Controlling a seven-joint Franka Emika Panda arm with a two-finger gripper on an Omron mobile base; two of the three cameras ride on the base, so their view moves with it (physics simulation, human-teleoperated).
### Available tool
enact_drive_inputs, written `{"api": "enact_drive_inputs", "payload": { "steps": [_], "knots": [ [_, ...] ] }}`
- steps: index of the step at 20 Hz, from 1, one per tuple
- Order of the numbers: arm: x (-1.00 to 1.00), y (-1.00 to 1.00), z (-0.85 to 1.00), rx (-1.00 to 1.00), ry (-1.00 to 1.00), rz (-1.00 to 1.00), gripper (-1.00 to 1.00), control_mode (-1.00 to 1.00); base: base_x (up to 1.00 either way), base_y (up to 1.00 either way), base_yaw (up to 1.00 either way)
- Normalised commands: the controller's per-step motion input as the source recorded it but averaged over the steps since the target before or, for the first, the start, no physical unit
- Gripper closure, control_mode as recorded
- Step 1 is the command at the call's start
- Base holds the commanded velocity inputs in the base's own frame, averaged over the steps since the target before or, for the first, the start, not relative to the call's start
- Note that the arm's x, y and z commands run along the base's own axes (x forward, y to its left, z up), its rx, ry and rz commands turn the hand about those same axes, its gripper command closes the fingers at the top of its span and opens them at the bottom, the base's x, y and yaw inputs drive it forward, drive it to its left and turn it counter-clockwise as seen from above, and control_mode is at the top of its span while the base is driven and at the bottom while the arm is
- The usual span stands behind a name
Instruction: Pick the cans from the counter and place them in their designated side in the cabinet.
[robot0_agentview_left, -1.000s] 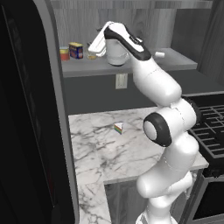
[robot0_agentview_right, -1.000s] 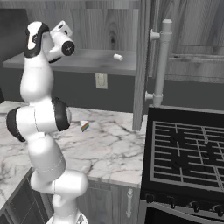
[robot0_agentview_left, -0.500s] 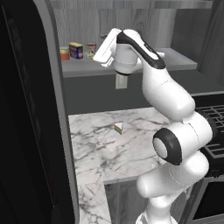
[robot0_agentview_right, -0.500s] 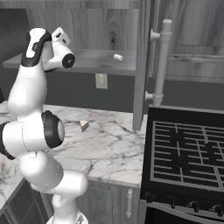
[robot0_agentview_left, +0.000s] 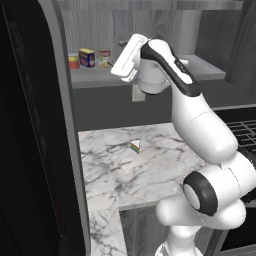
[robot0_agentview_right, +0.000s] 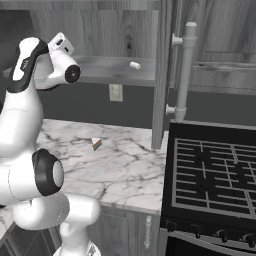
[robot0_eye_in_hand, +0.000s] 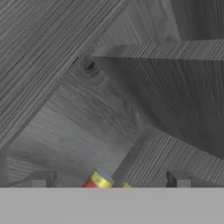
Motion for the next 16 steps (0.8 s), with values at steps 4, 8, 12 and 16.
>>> {"api": "enact_drive_inputs", "payload": {
  "steps": [4, 8, 12, 16],
  "knots": [
    [-0.67, -0.07, 0.11, -0.02, 0.03, 0.01, -1.0, -1.0, 0.0, 0.0, 0.0],
    [-0.7, -0.12, 0.09, -0.02, 0.03, 0.01, -1.0, -1.0, 0.0, 0.0, 0.0],
    [-0.75, -0.15, 0.07, -0.02, 0.01, 0.01, -1.0, -1.0, 0.0, 0.0, 0.0],
    [-0.76, -0.22, 0.03, -0.02, 0.0, 0.01, -1.0, -1.0, 0.0, 0.0, 0.0]
  ]
}}
